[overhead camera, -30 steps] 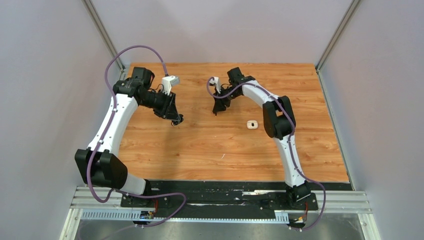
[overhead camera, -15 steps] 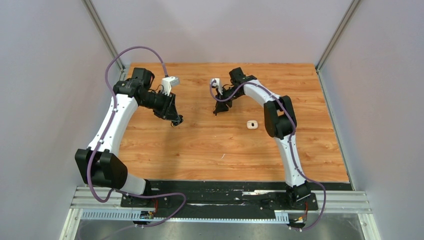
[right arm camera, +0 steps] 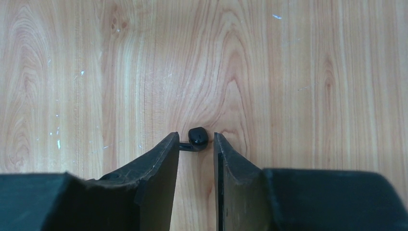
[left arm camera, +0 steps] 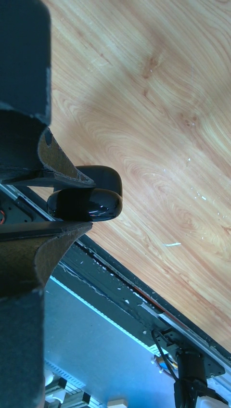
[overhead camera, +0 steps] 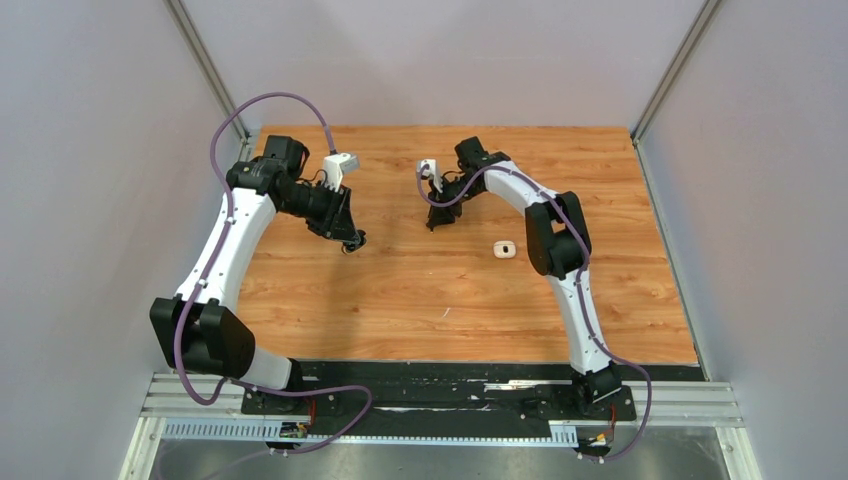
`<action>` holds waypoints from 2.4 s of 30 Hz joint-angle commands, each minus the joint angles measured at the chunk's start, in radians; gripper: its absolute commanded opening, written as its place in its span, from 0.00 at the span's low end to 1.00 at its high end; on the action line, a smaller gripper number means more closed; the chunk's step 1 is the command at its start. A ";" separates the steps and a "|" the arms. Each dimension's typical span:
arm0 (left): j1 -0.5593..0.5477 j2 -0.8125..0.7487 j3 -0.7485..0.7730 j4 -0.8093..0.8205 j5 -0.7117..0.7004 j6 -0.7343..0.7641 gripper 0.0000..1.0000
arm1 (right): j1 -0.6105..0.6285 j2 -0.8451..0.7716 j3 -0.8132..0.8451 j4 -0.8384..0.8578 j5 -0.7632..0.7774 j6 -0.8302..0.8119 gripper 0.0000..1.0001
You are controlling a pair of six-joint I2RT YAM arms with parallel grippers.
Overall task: Insert the wireless bluetooth earbuds into the charging case
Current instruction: Pick up the right earbud from the center of the board, then insert the right earbud into the right side groove of the charging case.
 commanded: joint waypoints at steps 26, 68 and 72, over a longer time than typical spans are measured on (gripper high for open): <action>0.006 -0.008 -0.007 0.011 -0.003 -0.014 0.00 | 0.036 0.016 -0.030 0.001 0.052 -0.088 0.22; -0.147 0.236 -0.087 0.590 0.375 -0.597 0.00 | 0.395 -1.081 -1.301 1.399 0.627 -0.311 0.00; -0.150 0.231 -0.097 0.613 0.402 -0.621 0.00 | 0.395 -1.082 -1.308 1.398 0.629 -0.303 0.00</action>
